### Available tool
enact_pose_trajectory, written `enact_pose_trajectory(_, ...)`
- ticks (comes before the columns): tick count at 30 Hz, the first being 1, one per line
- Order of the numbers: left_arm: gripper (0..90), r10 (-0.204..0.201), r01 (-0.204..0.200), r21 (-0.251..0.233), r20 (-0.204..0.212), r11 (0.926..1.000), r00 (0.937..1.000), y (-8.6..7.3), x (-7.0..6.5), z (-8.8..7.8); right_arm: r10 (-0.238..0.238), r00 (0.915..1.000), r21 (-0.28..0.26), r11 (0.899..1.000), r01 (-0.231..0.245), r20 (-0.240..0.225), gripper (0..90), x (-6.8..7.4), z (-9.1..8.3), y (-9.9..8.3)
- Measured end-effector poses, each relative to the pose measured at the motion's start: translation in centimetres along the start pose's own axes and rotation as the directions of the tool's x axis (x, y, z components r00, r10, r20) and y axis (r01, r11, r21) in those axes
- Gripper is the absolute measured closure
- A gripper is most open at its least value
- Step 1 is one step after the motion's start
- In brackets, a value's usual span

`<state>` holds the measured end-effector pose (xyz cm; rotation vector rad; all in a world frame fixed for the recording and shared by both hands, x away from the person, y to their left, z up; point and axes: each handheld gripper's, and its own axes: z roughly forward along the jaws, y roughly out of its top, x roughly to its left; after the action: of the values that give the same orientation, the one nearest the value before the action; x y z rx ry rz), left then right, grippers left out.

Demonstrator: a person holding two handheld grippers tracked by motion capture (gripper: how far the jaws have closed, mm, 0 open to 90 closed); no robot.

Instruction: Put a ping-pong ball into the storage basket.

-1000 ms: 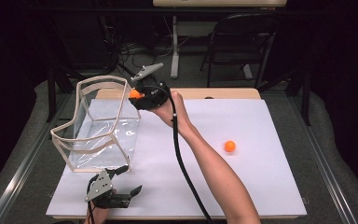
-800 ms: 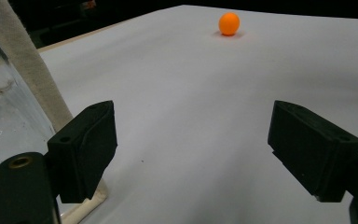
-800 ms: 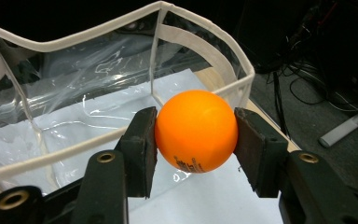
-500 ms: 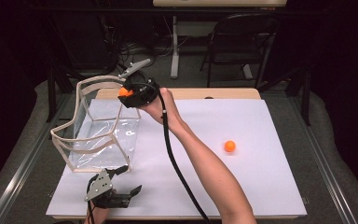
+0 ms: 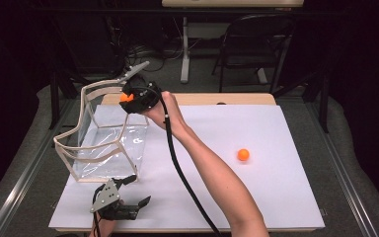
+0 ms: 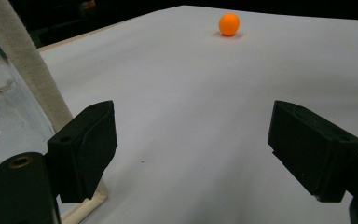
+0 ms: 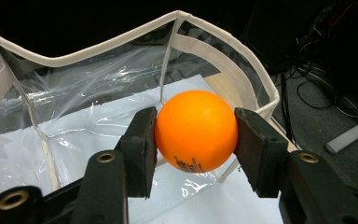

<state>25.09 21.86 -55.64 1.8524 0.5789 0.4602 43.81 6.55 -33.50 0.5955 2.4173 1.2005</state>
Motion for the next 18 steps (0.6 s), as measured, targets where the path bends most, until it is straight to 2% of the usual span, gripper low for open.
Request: enact_pose_trajectory(18,15.7,-0.004,0.004,-0.001,-0.004,1.0,1.0,0.0,0.0,-0.1,-0.008,0.9999,0.01,1.0,0.008,-0.015,51.1,1.1,1.8,0.5)
